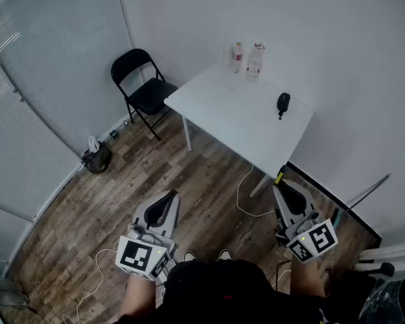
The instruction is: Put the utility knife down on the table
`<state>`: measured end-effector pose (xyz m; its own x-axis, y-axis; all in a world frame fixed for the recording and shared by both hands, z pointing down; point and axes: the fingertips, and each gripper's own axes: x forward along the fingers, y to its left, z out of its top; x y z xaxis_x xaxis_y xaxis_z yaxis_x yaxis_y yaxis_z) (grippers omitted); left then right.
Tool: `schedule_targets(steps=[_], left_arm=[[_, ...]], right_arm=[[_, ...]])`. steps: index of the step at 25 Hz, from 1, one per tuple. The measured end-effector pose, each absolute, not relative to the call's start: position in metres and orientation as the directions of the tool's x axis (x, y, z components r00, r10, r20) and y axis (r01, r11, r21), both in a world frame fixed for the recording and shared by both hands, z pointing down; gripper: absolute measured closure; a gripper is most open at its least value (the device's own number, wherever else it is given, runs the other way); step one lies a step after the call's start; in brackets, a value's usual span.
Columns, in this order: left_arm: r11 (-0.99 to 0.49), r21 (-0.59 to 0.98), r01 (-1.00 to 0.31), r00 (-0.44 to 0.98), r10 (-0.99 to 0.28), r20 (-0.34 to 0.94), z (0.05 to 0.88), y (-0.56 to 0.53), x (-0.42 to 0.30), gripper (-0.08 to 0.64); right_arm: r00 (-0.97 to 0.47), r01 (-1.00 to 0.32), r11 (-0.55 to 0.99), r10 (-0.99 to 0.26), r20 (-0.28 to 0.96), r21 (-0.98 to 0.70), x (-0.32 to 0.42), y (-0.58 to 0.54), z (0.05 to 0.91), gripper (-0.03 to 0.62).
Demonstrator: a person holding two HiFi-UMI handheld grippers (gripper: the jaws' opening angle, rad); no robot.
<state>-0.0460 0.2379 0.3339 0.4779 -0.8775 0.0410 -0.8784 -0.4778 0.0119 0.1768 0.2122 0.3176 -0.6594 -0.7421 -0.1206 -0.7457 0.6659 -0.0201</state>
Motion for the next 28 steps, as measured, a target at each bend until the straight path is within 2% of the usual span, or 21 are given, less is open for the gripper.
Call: schedule_targets(steps=[22,28], left_arm=[[-0.514,0.056,-0.856,0.515,-0.857,0.009,0.337,0.239,-0.081,0.529],[-0.518,0.073,-0.852,0.520,-0.854,0.005,0.342,0.244,-0.116,0.529]], right_arm=[[-0.661,-0.748,0.663,-0.744,-0.101,0.009,0.134,0.210,0.311,0.535],[-0.670,-0.736,0.676,-0.735,-0.098,-0.038,0.093,0.214,0.314,0.534]])
